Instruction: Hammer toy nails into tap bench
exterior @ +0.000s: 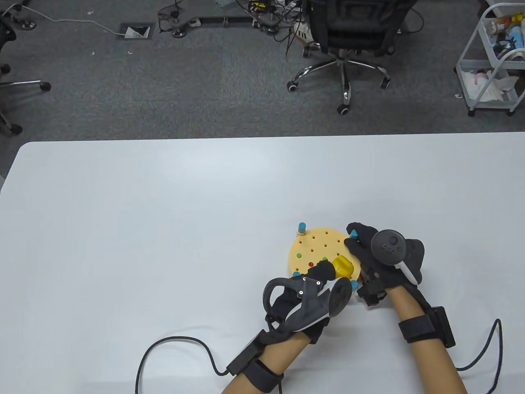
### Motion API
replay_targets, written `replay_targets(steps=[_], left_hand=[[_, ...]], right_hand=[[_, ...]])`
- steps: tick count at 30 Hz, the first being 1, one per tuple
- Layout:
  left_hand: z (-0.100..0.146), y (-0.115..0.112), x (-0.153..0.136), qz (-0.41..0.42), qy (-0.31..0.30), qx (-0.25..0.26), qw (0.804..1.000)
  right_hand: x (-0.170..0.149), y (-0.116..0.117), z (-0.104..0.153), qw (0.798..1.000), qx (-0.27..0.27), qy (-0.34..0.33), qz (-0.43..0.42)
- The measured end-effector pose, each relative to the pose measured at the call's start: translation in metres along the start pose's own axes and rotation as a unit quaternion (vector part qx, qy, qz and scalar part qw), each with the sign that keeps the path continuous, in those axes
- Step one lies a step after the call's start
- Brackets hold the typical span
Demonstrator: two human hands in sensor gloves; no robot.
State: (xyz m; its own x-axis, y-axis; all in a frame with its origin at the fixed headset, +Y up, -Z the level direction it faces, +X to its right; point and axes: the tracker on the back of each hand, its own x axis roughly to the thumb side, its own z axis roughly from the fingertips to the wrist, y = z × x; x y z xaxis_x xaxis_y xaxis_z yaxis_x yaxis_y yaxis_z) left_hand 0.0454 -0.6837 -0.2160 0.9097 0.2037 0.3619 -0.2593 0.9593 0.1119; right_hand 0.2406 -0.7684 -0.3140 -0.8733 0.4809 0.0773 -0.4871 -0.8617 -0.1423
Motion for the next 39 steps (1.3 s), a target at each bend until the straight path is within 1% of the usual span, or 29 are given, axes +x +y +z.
replay_targets(steps=[1,2,3,6,7,8,9,11,13,14,15,16,17,19,21,22,23,24,26,28,29,30,31,32,34,36,37,38,39], left_hand=[[-0.012,-0.014,-0.002,-0.06,0.013,-0.127,0.99],[-0.005,-0.011,-0.002,-0.104,0.021,-0.125,0.987],[-0.003,-0.009,-0.001,-0.109,-0.012,-0.064,0.992],[0.002,0.001,-0.004,-0.046,0.002,0.0,0.999],[-0.004,-0.019,-0.005,-0.033,-0.004,-0.064,0.997],[-0.002,-0.016,-0.006,-0.089,0.042,-0.126,0.987],[0.0,-0.015,-0.006,-0.111,-0.007,-0.077,0.991],[-0.002,-0.011,0.0,-0.116,-0.01,-0.059,0.991],[0.005,0.002,0.001,-0.096,-0.005,0.018,0.995],[0.0,-0.021,0.002,-0.063,-0.022,-0.028,0.997],[0.001,-0.025,0.001,-0.122,0.041,-0.107,0.986],[0.003,-0.02,0.003,-0.16,-0.006,-0.05,0.986],[-0.002,-0.019,0.006,-0.156,-0.031,-0.049,0.986],[-0.001,-0.014,0.006,-0.145,-0.009,-0.059,0.988],[0.004,-0.005,0.0,-0.091,0.002,0.011,0.996],[0.0,-0.03,-0.002,-0.079,-0.01,-0.06,0.995],[0.004,-0.024,-0.003,-0.166,0.059,-0.052,0.983],[0.001,-0.021,-0.006,-0.169,-0.002,-0.041,0.985],[0.002,-0.012,-0.004,-0.136,0.007,-0.035,0.99],[0.01,-0.001,0.004,-0.094,-0.021,0.022,0.995],[0.008,-0.017,0.008,-0.114,-0.031,-0.026,0.993],[0.005,-0.028,0.005,-0.209,0.033,-0.069,0.975],[0.006,-0.02,0.009,-0.257,0.004,-0.038,0.966],[0.002,-0.018,0.008,-0.238,-0.023,-0.06,0.969],[0.001,-0.015,0.007,-0.17,0.008,-0.048,0.984],[0.01,0.011,0.005,-0.126,0.009,0.031,0.992],[0.008,0.001,0.006,-0.092,-0.012,0.021,0.995],[0.0,-0.039,0.007,-0.12,-0.034,-0.126,0.984],[0.005,-0.02,0.013,-0.244,0.07,-0.079,0.964]], right_hand=[[0.0,0.0,0.0,1.0,0.0,0.0,0.0],[0.001,0.0,0.001,1.0,-0.001,0.0,0.001],[0.001,0.0,0.001,1.0,-0.003,0.0,0.002],[0.001,-0.001,0.0,1.0,0.003,-0.003,0.003],[0.001,-0.001,0.001,1.0,0.0,-0.001,0.002],[0.001,-0.001,0.001,1.0,0.0,-0.002,0.004],[0.001,-0.001,0.001,1.0,-0.002,-0.002,0.007],[0.001,-0.001,0.0,1.0,-0.001,-0.001,0.005],[0.0,-0.001,0.0,1.0,0.0,-0.002,0.002],[0.001,-0.001,0.001,1.0,-0.002,-0.001,0.003],[0.001,-0.001,0.001,1.0,-0.002,-0.001,0.004],[0.002,-0.001,0.002,1.0,-0.006,0.0,0.01],[0.003,-0.001,0.002,1.0,-0.009,0.001,0.011],[0.003,-0.001,0.002,1.0,-0.007,0.001,0.009],[0.003,-0.001,0.002,1.0,-0.006,-0.001,0.007],[0.004,-0.001,0.002,1.0,-0.005,0.0,0.007],[0.005,-0.001,0.003,1.0,-0.005,0.002,0.012],[0.005,-0.001,0.003,1.0,-0.007,0.002,0.013],[0.005,-0.002,0.002,1.0,-0.005,-0.002,0.013],[0.005,-0.002,0.003,1.0,-0.004,-0.001,0.008],[0.005,-0.002,0.003,1.0,-0.003,-0.001,0.01],[0.006,-0.002,0.003,1.0,-0.005,-0.002,0.016],[0.008,-0.002,0.004,1.0,-0.013,-0.001,0.023],[0.008,-0.002,0.004,1.0,-0.013,-0.001,0.025],[0.008,-0.002,0.003,1.0,-0.008,-0.002,0.024],[0.007,-0.003,0.003,1.0,-0.006,-0.002,0.017],[0.007,-0.003,0.003,1.0,-0.004,-0.003,0.017],[0.008,-0.003,0.004,1.0,-0.006,0.0,0.019],[0.009,-0.004,0.004,1.0,-0.006,0.002,0.025]])
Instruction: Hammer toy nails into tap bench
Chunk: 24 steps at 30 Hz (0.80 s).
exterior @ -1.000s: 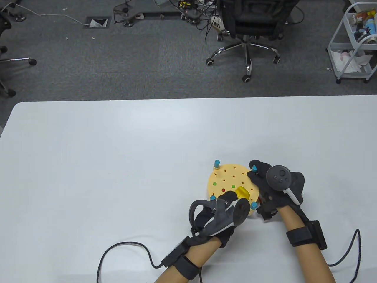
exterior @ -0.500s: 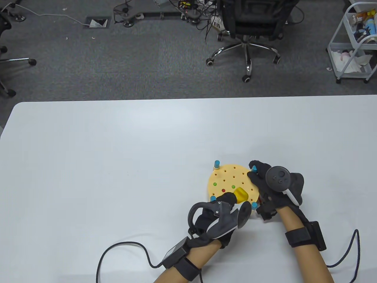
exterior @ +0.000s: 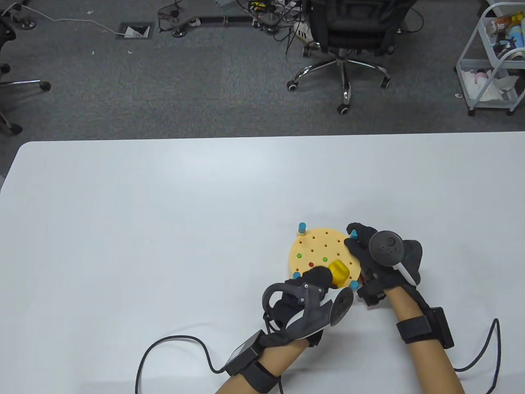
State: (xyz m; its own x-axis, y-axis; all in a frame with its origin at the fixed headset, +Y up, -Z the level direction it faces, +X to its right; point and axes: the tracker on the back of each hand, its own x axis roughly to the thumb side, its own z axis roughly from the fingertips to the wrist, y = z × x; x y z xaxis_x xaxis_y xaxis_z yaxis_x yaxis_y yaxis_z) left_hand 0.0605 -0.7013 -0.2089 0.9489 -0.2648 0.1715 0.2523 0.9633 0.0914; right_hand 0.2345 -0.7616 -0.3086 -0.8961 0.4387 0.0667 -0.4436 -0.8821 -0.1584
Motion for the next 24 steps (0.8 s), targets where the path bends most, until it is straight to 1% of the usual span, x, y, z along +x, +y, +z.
replay_targets(steps=[1,2,3,4,5,6,7,9,10,11,12,13,14,15,16,17,18,19,20,21,22,23,24], left_hand=[[0.0,0.0,-0.001,-0.019,-0.101,0.051,0.993],[-0.002,0.003,0.0,0.005,-0.096,0.043,0.995],[-0.002,0.002,-0.003,0.052,-0.074,0.023,0.996],[-0.003,0.005,-0.008,0.077,-0.069,0.013,0.995],[-0.001,0.012,-0.018,0.108,-0.06,0.041,0.991],[0.003,0.022,-0.03,0.124,-0.039,0.089,0.987],[0.007,0.031,-0.04,0.132,-0.029,0.125,0.983],[0.012,0.043,-0.057,0.165,-0.015,0.158,0.973],[0.012,0.045,-0.063,0.191,-0.015,0.153,0.969],[0.011,0.045,-0.07,0.236,-0.014,0.148,0.96],[0.009,0.043,-0.073,0.263,-0.012,0.144,0.954],[0.006,0.039,-0.074,0.277,-0.024,0.123,0.953],[0.005,0.035,-0.07,0.269,-0.039,0.102,0.957],[0.007,0.032,-0.063,0.252,-0.047,0.102,0.961],[0.007,0.028,-0.05,0.219,-0.066,0.126,0.965],[0.007,0.024,-0.037,0.183,-0.072,0.134,0.971],[-0.001,0.006,-0.012,0.099,-0.093,0.089,0.987],[-0.006,-0.011,0.005,0.042,-0.106,0.03,0.993],[0.006,0.003,0.005,-0.062,0.001,0.063,0.996],[-0.001,0.005,0.005,-0.04,-0.084,0.08,0.992],[-0.003,0.004,0.007,0.001,-0.085,0.042,0.995],[-0.002,0.003,0.003,0.029,-0.072,0.033,0.996],[-0.001,0.006,-0.005,0.058,-0.08,0.048,0.994]], right_hand=[[0.0,0.0,0.0,1.0,-0.002,-0.001,0.004],[0.0,0.0,0.0,1.0,-0.002,-0.001,0.004],[0.0,0.0,0.0,1.0,0.0,-0.001,-0.002],[0.0,0.0,0.0,1.0,0.0,0.001,-0.006],[0.0,0.0,0.0,1.0,0.0,0.0,-0.004],[0.0,-0.001,-0.001,1.0,0.003,-0.003,-0.002],[0.0,-0.001,-0.001,1.0,0.005,-0.003,-0.004],[0.0,-0.001,-0.001,1.0,0.005,-0.001,-0.007],[0.0,-0.001,-0.001,1.0,0.004,-0.002,-0.004],[0.0,-0.001,-0.001,1.0,0.003,-0.002,-0.003],[0.0,-0.001,0.0,1.0,0.003,-0.002,-0.003],[0.0,-0.001,0.0,1.0,0.002,-0.001,-0.005],[0.0,-0.001,0.0,1.0,0.002,-0.001,-0.006],[0.0,-0.001,0.0,1.0,0.002,-0.001,-0.008],[0.0,-0.001,0.0,1.0,0.002,-0.001,-0.009],[0.0,-0.002,0.0,1.0,0.002,-0.001,-0.008],[0.0,-0.002,0.0,1.0,0.001,-0.001,-0.005],[0.0,-0.002,0.0,1.0,0.0,-0.001,-0.004],[0.001,-0.002,0.0,1.0,0.0,-0.001,0.0],[0.001,-0.002,0.001,1.0,-0.004,-0.001,0.001],[0.001,-0.002,0.0,1.0,-0.002,-0.002,0.001],[0.001,-0.002,0.0,1.0,0.003,-0.004,0.0],[0.0,-0.002,0.0,1.0,0.003,-0.003,-0.001]])
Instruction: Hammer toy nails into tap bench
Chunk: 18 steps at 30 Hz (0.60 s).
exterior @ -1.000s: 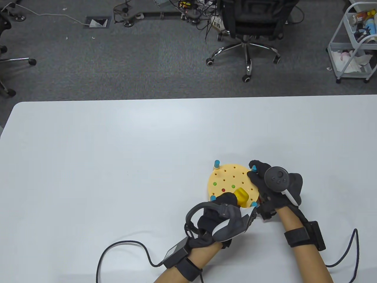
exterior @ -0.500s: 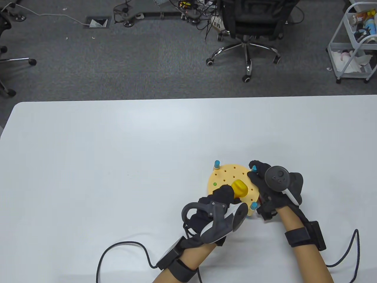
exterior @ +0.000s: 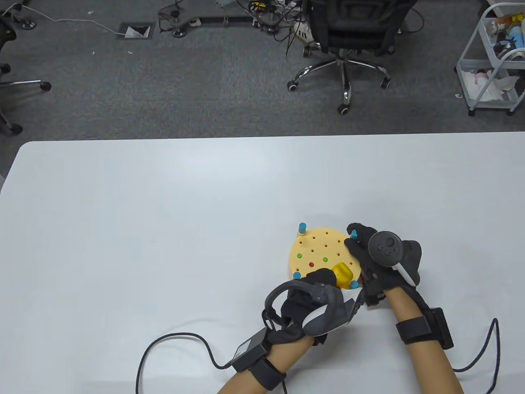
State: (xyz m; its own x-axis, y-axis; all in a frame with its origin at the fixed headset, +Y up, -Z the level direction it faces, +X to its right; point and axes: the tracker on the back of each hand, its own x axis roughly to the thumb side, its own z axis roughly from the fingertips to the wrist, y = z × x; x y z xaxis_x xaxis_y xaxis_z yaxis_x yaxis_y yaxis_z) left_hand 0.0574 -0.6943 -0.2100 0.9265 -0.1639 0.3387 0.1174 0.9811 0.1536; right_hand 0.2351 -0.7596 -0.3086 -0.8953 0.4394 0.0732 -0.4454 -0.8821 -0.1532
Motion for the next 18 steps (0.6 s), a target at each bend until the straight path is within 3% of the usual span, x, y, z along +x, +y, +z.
replay_targets(steps=[4,6,9,13,15,18], left_hand=[[0.012,0.033,-0.028,0.099,0.035,0.103,0.989],[0.012,0.041,-0.044,0.15,0.049,0.13,0.979],[0.008,0.038,-0.067,0.198,0.075,0.13,0.969],[0.005,0.023,-0.093,0.224,0.106,0.125,0.961],[0.002,0.015,-0.098,0.223,0.114,0.112,0.962],[0.0,0.01,-0.101,0.219,0.121,0.109,0.962]], right_hand=[[0.0,0.0,0.0,1.0,0.004,0.0,-0.005],[-0.001,0.0,0.0,1.0,0.004,0.0,0.0],[-0.005,-0.009,0.0,0.999,0.046,-0.003,-0.003],[-0.025,-0.04,0.007,0.998,-0.005,0.036,-0.043],[-0.036,-0.045,0.011,0.998,0.0,0.055,-0.004],[-0.043,-0.032,0.016,0.991,0.073,0.065,0.095]])
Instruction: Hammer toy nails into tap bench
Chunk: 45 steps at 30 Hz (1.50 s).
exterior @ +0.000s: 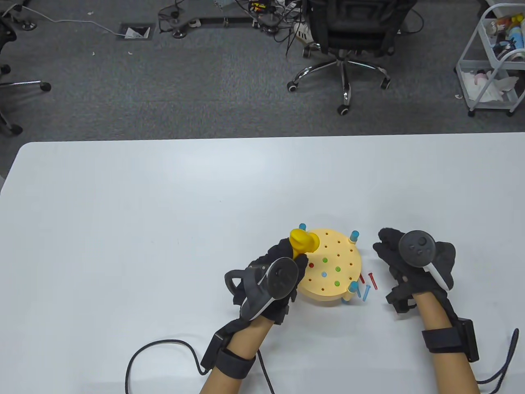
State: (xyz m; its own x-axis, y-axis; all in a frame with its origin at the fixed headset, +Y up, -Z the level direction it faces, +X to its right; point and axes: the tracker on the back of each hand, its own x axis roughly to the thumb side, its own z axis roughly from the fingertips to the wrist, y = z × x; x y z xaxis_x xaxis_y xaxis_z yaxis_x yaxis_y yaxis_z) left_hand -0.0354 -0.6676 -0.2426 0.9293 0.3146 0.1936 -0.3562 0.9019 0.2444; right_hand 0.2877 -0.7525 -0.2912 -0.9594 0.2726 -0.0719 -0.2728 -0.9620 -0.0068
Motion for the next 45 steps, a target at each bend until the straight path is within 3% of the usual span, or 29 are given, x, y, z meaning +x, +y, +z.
replay_targets(steps=[2,5,9,19,26,38,45], left_hand=[[0.0,-0.002,0.0,-0.004,0.001,-0.009,1.0],[0.0,-0.003,0.0,-0.01,0.0,-0.008,1.0],[0.001,-0.004,-0.002,-0.013,0.003,-0.013,1.0],[0.001,-0.008,-0.007,-0.014,0.014,-0.024,1.0],[0.002,-0.007,-0.009,-0.012,0.019,-0.028,0.999],[0.003,-0.009,-0.013,0.003,0.023,-0.03,0.999],[0.003,-0.011,-0.014,0.001,0.023,-0.035,0.999]], right_hand=[[0.007,0.014,0.004,0.995,0.066,-0.003,0.069],[0.022,0.027,0.009,0.988,0.099,0.0,0.12],[0.037,0.031,0.012,0.983,0.069,0.007,0.172],[0.036,0.032,0.014,0.983,0.065,0.015,0.171],[0.048,0.034,0.019,0.971,0.067,0.037,0.227],[0.048,0.041,0.023,0.97,0.057,-0.001,0.235],[0.023,0.033,0.02,0.992,0.042,-0.001,0.115]])
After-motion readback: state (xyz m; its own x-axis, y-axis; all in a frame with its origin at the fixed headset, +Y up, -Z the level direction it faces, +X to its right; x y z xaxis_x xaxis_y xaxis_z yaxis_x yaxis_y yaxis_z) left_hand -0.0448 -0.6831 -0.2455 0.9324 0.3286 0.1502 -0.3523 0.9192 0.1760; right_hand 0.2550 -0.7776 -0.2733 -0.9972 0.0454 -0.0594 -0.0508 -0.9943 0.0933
